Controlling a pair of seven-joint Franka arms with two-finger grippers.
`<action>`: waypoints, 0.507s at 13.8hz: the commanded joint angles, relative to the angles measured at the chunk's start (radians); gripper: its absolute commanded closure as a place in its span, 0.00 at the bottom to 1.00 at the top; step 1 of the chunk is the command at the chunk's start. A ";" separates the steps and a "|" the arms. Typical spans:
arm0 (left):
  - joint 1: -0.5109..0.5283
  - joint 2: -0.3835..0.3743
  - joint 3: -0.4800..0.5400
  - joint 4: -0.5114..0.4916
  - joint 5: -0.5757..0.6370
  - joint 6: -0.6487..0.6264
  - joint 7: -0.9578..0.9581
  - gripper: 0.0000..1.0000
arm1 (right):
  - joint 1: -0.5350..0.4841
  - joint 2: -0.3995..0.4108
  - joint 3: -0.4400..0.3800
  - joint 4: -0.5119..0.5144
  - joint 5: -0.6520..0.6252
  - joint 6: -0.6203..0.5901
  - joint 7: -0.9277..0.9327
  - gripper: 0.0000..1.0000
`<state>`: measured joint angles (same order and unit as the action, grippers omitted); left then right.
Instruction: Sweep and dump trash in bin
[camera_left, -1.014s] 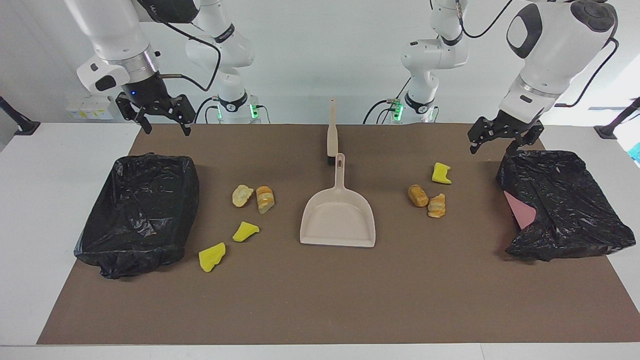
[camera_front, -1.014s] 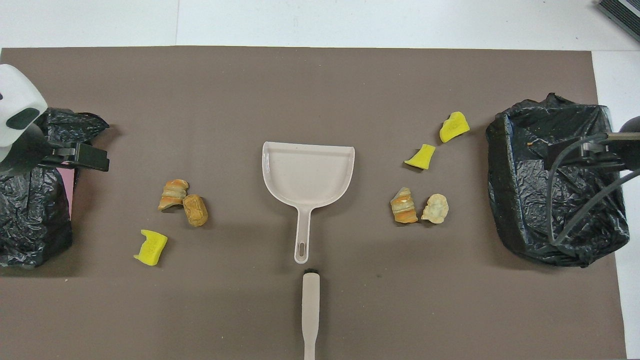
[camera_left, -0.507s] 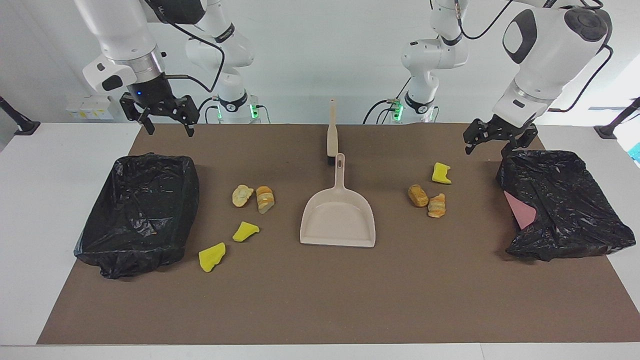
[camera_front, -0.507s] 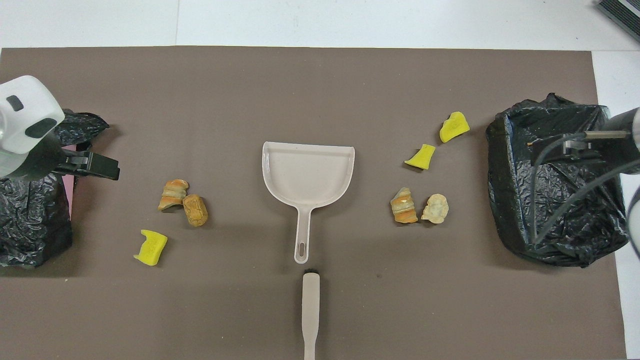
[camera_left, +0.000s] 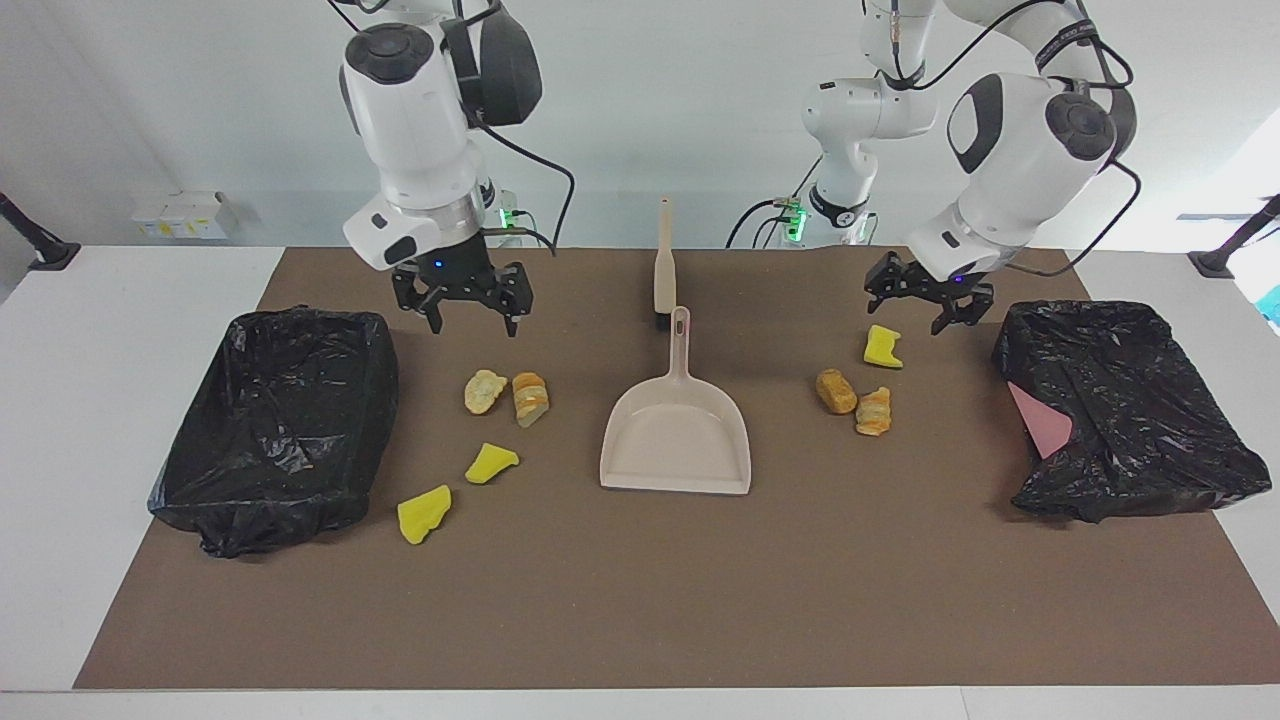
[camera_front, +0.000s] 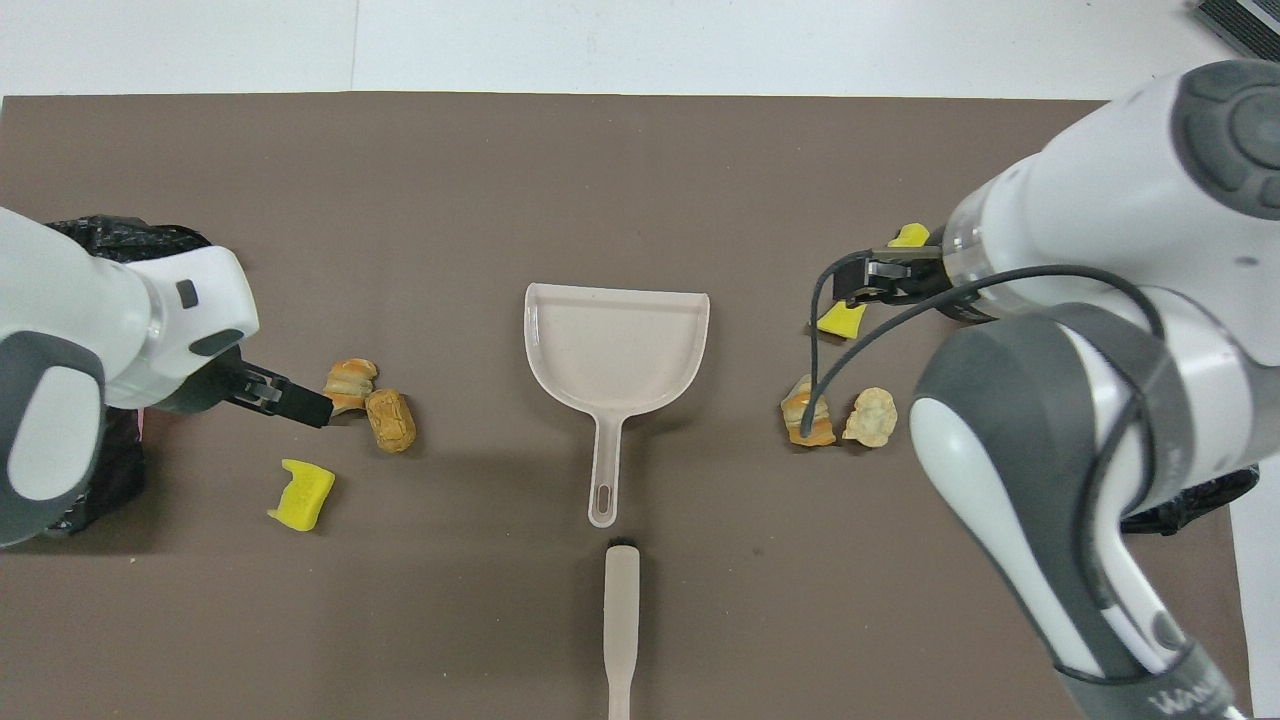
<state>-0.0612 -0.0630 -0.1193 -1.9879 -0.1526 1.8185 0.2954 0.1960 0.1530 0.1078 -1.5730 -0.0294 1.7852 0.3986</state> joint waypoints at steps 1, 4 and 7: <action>-0.086 -0.132 0.015 -0.256 -0.045 0.163 0.044 0.00 | 0.043 0.014 0.000 -0.016 -0.014 0.033 0.075 0.00; -0.201 -0.196 0.015 -0.466 -0.070 0.321 0.045 0.00 | 0.072 -0.025 0.001 -0.061 -0.026 -0.002 0.075 0.00; -0.346 -0.216 0.015 -0.612 -0.108 0.467 0.007 0.00 | 0.105 -0.096 0.000 -0.133 -0.037 -0.033 0.072 0.00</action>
<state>-0.3242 -0.2144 -0.1230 -2.4901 -0.2332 2.2041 0.3164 0.2948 0.1275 0.1082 -1.6284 -0.0603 1.7517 0.4599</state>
